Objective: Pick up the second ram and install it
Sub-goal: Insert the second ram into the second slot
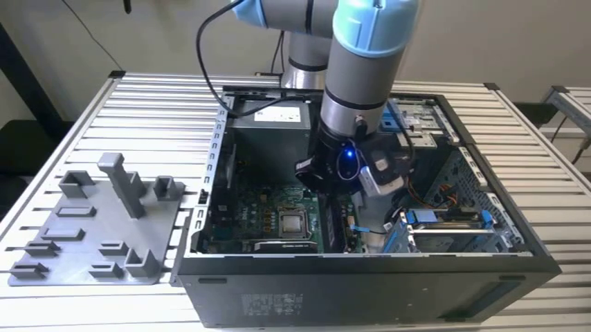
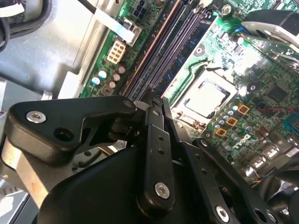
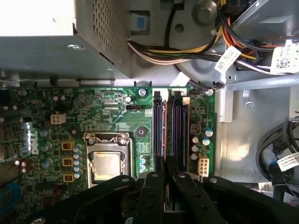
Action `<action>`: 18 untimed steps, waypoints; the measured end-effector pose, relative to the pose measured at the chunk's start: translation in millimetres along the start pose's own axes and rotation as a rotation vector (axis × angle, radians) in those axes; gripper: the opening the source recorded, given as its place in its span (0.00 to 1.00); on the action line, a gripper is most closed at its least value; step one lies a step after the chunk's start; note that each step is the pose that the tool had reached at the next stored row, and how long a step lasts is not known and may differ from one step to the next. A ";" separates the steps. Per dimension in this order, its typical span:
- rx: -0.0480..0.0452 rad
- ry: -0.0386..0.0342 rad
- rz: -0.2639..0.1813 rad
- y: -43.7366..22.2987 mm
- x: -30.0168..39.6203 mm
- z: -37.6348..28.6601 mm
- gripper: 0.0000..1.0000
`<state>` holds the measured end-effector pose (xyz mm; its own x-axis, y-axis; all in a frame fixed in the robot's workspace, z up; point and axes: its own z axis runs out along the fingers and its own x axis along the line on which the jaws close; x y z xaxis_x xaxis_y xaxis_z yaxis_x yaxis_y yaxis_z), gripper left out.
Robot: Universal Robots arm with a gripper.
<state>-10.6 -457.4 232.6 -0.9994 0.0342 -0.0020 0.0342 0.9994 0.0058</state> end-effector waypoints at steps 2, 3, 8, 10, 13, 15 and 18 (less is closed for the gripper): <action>0.0001 0.0000 0.001 -0.2 0.0 1.4 0.14; 0.0002 0.0000 0.001 -0.4 0.0 1.9 0.14; 0.0000 0.0000 0.007 -1.5 -0.1 3.8 0.14; -0.0001 -0.0001 0.009 -2.0 -0.1 4.3 0.14; 0.0002 0.0000 0.012 -2.2 -0.1 5.2 0.14; 0.0004 0.0000 0.012 -2.2 -0.1 5.4 0.14; 0.0002 0.0000 0.012 -2.2 -0.1 5.9 0.14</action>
<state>-10.6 -459.6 226.7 -0.9989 0.0462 -0.0020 0.0462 0.9989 0.0056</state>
